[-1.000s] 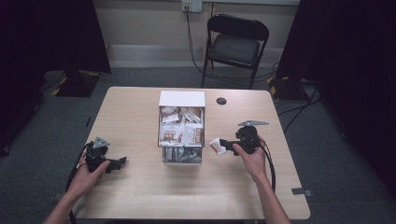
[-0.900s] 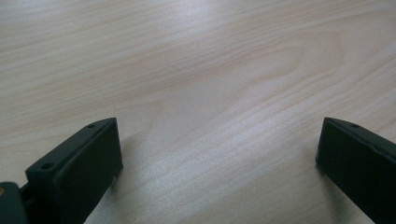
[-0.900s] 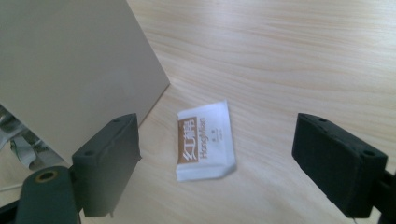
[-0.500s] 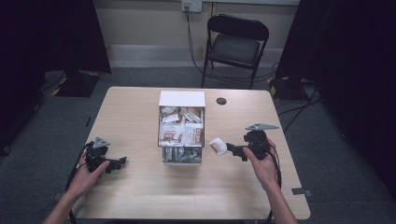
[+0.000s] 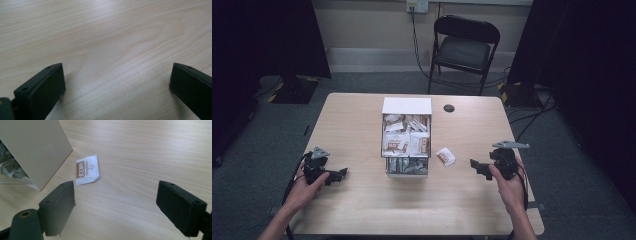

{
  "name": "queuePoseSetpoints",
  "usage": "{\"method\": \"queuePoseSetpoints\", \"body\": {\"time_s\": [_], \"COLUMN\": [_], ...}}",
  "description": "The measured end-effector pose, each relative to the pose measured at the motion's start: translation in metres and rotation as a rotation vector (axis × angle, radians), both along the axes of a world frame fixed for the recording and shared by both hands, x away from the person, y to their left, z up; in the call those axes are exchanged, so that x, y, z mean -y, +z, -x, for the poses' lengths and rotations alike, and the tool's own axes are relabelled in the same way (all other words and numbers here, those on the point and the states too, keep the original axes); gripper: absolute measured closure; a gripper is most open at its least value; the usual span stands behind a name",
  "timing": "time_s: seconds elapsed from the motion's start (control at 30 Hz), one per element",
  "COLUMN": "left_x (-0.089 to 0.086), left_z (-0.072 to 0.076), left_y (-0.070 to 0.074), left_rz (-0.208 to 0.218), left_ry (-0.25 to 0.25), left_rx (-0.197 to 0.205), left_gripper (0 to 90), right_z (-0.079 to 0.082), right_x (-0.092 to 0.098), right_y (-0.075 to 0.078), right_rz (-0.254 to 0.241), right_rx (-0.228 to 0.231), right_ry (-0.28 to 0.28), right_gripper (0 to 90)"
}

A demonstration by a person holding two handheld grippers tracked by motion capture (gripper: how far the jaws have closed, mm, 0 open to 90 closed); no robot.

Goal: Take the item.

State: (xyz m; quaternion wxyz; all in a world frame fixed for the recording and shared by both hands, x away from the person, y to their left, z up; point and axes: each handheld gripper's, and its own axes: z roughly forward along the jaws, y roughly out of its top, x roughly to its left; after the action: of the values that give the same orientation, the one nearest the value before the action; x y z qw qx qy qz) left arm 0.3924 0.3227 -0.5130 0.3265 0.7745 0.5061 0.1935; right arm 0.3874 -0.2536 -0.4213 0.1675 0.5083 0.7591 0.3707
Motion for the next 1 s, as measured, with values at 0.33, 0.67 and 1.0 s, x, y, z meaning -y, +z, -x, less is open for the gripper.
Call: {"method": "queuePoseSetpoints", "body": {"time_s": [0.33, 0.67, 1.0], "left_x": [0.001, 0.001, 0.001], "left_z": [0.001, 0.001, 0.001], "left_y": [0.0, 0.0, 0.0], "left_rz": [0.009, 0.008, 0.008], "left_ry": [0.007, 0.006, 0.006], "left_rx": [0.003, 0.0, 0.002], "left_gripper": [0.0, 0.0, 0.0], "right_z": [0.009, 0.006, 0.014], "right_x": [0.035, 0.052, 0.052], "right_y": [-0.035, -0.065, -0.079], "right_rz": [0.067, 0.16, 0.161], "right_rx": [-0.051, -0.149, -0.025], "right_ry": [-0.107, -0.209, -0.243], "right_gripper": [14.9, 14.8, 5.4]}}
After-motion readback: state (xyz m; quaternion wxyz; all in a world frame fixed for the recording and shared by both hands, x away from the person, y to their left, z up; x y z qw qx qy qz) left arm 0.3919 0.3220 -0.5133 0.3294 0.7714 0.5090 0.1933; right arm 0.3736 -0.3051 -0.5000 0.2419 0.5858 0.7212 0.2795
